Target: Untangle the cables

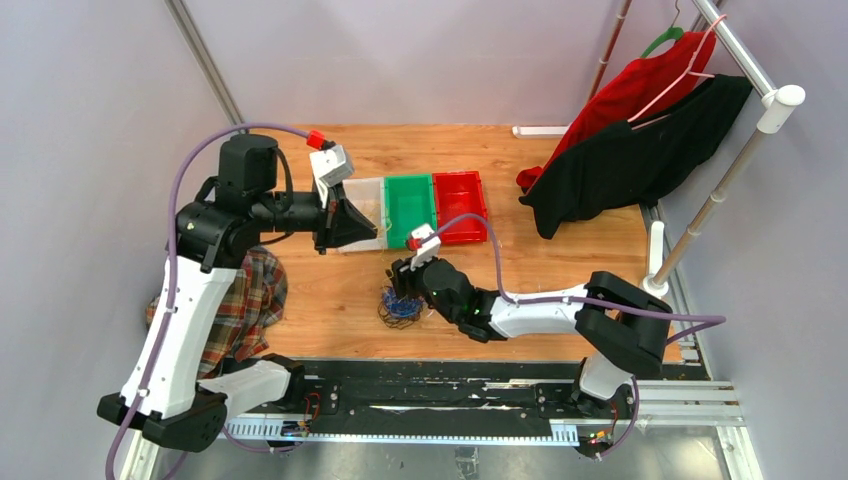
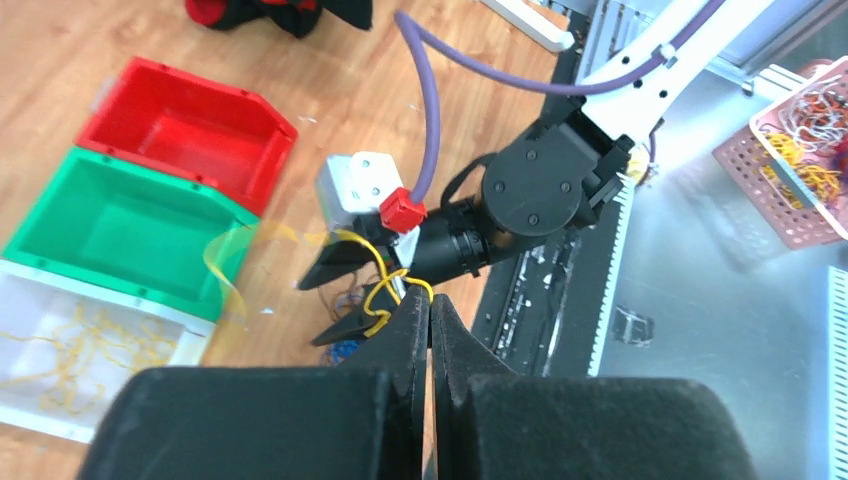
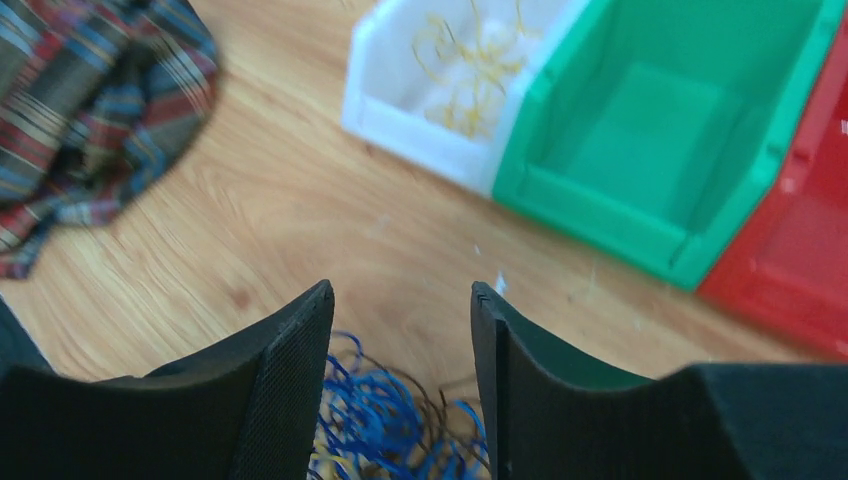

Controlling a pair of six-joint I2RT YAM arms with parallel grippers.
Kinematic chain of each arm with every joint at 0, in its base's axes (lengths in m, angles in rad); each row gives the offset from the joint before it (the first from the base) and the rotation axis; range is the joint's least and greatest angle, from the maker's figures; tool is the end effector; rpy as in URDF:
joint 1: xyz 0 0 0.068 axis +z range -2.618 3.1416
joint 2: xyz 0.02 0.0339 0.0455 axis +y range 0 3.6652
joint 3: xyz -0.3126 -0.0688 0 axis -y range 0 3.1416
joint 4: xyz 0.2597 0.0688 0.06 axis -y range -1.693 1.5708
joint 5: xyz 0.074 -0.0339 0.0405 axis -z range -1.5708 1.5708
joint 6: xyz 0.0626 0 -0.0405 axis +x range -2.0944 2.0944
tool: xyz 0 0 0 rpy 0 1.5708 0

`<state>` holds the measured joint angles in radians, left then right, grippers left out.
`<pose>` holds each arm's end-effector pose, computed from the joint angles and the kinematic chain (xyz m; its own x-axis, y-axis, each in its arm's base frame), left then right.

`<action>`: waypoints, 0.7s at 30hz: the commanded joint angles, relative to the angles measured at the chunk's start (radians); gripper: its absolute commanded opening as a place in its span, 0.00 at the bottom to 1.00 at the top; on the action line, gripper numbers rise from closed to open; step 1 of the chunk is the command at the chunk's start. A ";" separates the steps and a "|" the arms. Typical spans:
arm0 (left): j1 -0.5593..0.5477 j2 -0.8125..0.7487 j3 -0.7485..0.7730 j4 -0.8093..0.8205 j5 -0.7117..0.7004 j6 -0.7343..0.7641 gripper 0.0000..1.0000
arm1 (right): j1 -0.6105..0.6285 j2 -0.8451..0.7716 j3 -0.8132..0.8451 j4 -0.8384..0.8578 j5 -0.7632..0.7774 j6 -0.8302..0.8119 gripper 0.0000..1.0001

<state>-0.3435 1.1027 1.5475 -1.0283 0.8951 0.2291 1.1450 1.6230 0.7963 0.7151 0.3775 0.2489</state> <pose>0.1549 -0.1073 0.4960 -0.3181 0.2646 -0.9104 0.9201 0.3178 -0.2291 0.1812 0.3436 0.2605 -0.2159 0.0785 -0.9733 -0.6625 0.7204 0.2050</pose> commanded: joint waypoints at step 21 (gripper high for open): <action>-0.006 0.008 0.329 -0.033 -0.229 0.124 0.00 | -0.055 -0.151 -0.252 0.040 0.081 0.072 0.55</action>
<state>-0.3439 1.1110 1.9125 -1.0573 0.6743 0.3557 1.0832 1.6169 0.5129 0.7254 0.4622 0.3908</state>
